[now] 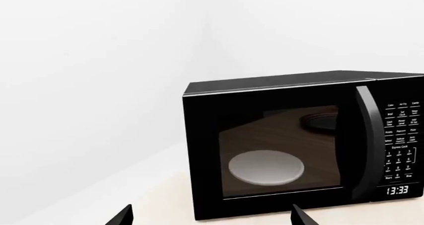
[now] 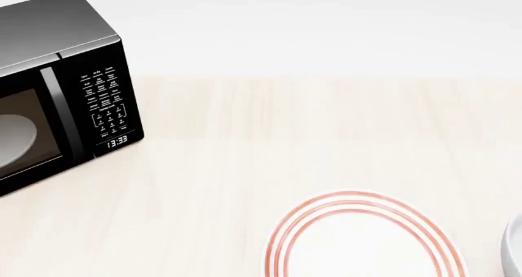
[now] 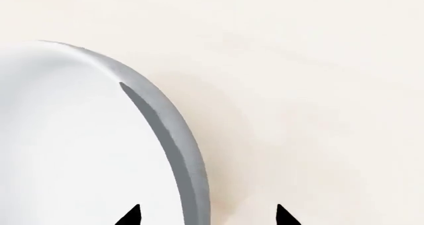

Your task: Put the white bowl to the right of the plate.

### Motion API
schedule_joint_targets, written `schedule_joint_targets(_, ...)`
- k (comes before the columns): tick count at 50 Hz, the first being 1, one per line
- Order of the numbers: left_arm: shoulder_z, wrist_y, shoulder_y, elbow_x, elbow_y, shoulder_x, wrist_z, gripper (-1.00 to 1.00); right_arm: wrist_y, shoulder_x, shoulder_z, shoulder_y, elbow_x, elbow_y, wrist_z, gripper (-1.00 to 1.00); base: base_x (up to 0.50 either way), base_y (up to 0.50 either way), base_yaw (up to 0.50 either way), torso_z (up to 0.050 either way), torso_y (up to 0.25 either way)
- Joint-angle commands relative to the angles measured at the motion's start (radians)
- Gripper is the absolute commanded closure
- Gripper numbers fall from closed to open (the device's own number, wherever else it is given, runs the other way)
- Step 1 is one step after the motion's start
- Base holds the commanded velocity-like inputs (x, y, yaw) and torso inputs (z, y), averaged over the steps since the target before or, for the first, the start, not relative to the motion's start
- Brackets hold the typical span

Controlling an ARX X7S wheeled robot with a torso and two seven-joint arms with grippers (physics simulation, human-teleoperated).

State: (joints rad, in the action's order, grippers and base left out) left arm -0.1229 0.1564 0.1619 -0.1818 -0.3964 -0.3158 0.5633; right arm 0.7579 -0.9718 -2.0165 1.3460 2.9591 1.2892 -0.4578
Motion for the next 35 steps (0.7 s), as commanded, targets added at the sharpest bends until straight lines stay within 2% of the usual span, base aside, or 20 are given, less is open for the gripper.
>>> schedule_joint_targets(1,0.003,-0.002,0.003,0.0,-0.002,-0.002,0.004,-1.0,-0.024,-0.002,0.011,0.022,-0.035,-0.01,0.044,-1.0,0.0,0.0,0.0,0.0,0.0)
schedule_joint_targets(5,0.003,-0.002,0.003,-0.002,-0.002,-0.003,0.004,-1.0,-0.04,-0.013,0.011,0.033,-0.046,-0.04,0.041,-1.0,0.0,0.0,0.0,0.0,0.0)
schedule_joint_targets(10,0.004,0.0,0.002,-0.001,-0.002,-0.004,0.006,-1.0,-0.13,-0.062,0.009,0.089,-0.088,-0.177,0.011,-1.0,0.0,0.0,0.0,0.0,0.0)
schedule_joint_targets(15,0.007,-0.001,0.002,0.002,-0.003,-0.004,0.009,-1.0,-0.371,-0.216,0.016,0.244,-0.225,-0.542,-0.111,-1.0,0.0,0.0,0.0,0.0,0.0)
schedule_joint_targets(19,0.007,-0.001,0.003,-0.002,-0.004,-0.006,0.008,-1.0,-0.499,-0.326,0.038,0.373,-0.393,-0.783,-0.227,-1.0,0.0,0.0,0.0,0.0,0.0)
schedule_joint_targets(27,0.006,-0.005,0.009,-0.006,-0.01,-0.007,0.008,-1.0,-0.568,-0.428,0.102,0.54,-0.653,-1.093,-0.41,-1.0,0.0,0.0,0.0,0.0,0.0)
schedule_joint_targets(35,0.021,-0.016,0.015,-0.002,-0.015,-0.009,0.0,-1.0,-0.601,-0.457,0.159,0.636,-0.88,-1.405,-0.613,-1.0,0.0,0.0,0.0,0.0,0.0)
